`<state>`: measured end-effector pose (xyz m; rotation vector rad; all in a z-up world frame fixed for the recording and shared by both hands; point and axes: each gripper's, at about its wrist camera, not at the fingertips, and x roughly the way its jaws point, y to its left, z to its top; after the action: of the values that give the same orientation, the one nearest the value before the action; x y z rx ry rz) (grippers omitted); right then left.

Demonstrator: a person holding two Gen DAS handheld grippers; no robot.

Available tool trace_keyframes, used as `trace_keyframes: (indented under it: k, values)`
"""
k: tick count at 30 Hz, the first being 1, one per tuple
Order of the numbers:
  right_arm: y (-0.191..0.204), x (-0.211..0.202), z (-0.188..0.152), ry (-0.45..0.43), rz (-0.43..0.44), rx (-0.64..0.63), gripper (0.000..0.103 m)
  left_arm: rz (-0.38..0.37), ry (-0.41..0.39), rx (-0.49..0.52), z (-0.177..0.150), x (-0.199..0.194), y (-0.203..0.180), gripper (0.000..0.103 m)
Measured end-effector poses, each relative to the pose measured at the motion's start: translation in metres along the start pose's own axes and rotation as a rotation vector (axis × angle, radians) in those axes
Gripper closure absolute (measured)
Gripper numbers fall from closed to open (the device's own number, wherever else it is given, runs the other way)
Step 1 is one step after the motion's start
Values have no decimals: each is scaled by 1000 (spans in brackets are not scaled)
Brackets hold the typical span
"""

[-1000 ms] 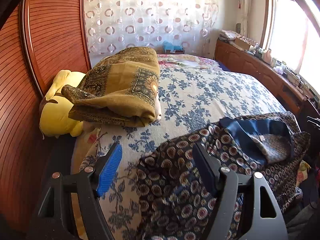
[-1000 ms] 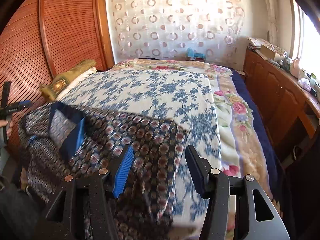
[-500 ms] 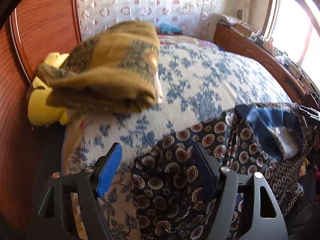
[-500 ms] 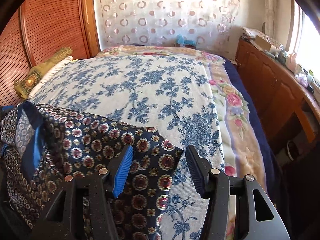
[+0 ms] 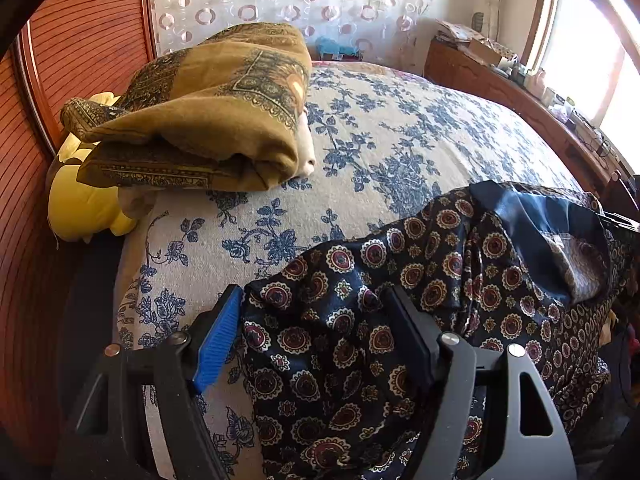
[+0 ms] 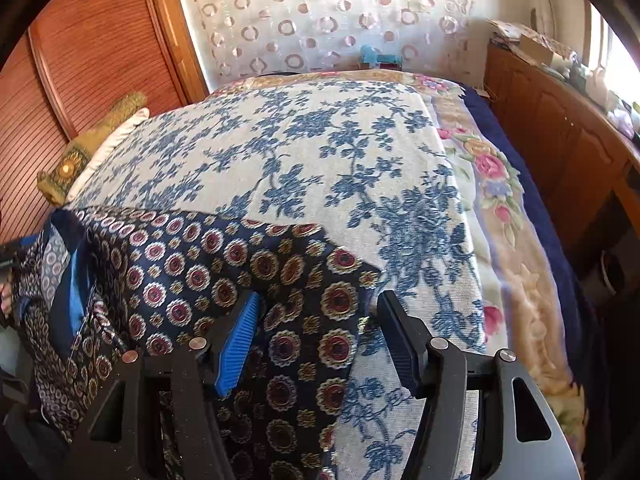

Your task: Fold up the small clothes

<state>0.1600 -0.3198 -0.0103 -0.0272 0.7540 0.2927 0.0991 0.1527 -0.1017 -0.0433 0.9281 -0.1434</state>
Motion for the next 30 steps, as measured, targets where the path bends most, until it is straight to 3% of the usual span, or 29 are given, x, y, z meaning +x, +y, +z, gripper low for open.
trace_keyframes:
  k: [5, 8, 10, 12, 16, 18, 24, 26, 30]
  values:
    - [17, 0, -6, 2, -35, -101, 43, -56, 4, -19, 3, -1, -3, 53]
    - [28, -3, -8, 1, -32, -147, 65, -63, 5, -14, 4, -3, -5, 69]
    - [32, -6, -10, 5, -15, -165, 86, -75, 7, -17, 5, -3, -6, 78]
    - [38, -9, -13, 7, -7, -191, 93, -88, 4, -11, 7, -5, -9, 89]
    - [41, -19, -19, -3, -17, -221, 96, -124, -36, 14, 11, -25, -19, 94]
    - [42, -32, -19, -37, -18, -232, 96, -176, -75, 27, 17, -46, -25, 94]
    - [42, -120, -1, -218, 12, -213, 97, -242, -268, 70, 56, -132, -40, 95]
    - [45, -159, 21, -282, 31, -242, 97, -239, -317, 99, 85, -152, -44, 95]
    - [48, -209, 96, -388, -87, -346, 97, -131, -374, 137, 155, -160, -49, 95]
